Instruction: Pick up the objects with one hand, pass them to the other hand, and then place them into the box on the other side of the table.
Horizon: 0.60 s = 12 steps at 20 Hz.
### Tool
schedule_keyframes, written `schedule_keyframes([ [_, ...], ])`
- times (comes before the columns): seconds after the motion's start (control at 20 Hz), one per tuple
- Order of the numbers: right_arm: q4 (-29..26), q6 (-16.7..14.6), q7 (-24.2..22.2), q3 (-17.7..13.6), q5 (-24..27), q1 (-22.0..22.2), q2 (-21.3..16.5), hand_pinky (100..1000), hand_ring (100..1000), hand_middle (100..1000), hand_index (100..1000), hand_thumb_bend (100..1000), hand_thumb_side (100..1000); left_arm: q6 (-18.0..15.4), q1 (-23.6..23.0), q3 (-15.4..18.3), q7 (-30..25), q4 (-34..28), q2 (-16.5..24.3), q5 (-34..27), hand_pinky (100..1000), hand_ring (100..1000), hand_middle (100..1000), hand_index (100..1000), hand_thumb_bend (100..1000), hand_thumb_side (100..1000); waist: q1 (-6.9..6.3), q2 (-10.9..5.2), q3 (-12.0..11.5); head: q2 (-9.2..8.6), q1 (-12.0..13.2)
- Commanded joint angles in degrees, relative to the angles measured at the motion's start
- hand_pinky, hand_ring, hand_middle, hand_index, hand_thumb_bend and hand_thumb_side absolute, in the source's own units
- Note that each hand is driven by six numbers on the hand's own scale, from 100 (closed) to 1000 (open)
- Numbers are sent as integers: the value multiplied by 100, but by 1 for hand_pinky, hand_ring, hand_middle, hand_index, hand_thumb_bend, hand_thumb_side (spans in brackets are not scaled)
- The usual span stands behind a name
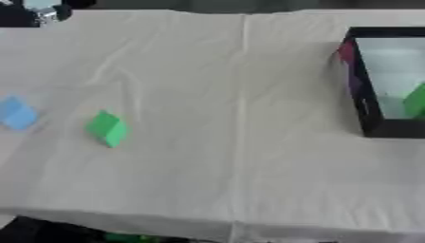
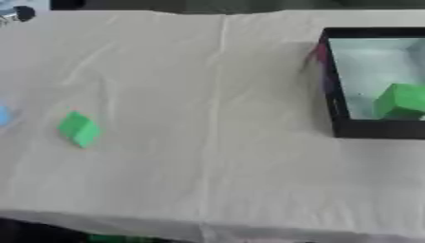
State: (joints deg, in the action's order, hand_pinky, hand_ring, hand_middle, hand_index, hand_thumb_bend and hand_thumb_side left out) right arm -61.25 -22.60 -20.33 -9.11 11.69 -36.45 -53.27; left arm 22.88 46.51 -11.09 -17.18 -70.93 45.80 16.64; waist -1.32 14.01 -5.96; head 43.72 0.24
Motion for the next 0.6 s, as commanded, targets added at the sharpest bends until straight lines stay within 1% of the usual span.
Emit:
schedule_keyframes([
  [0.05, -73, -8, 49, -67, -54, -35, -321, 1000, 966, 927, 920, 100, 396, -4, -14, 80, -246, 53, 475, 63, 842, 834, 763, 847, 695, 525, -2, -81, 3, 34, 82],
  [0.3, -66, -14, 99, -78, -88, 10, -350, 1000, 963, 925, 917, 100, 392, -174, -344, 111, -715, 86, 852, 8, 848, 841, 769, 853, 726, 534, -4, -60, 0, 4, 196],
  [0.35, -65, -16, 105, -79, -93, 19, -351, 1000, 962, 925, 916, 100, 390, -231, -420, 114, -827, 66, 916, -21, 804, 823, 765, 854, 736, 504, -3, -58, -1, 0, 216],
  [0.4, -62, -15, 107, -80, -100, 30, -345, 1000, 962, 925, 917, 100, 389, -297, -492, 125, -930, 41, 974, -75, 788, 816, 763, 853, 733, 489, -1, -56, -1, -4, 225],
  [0.6, -28, 18, 104, -98, -146, 66, -287, 1000, 961, 925, 917, 100, 384, -416, -767, 153, -1115, -27, 1181, -256, 796, 825, 771, 853, 740, 446, 9, -43, -5, -45, 230],
])
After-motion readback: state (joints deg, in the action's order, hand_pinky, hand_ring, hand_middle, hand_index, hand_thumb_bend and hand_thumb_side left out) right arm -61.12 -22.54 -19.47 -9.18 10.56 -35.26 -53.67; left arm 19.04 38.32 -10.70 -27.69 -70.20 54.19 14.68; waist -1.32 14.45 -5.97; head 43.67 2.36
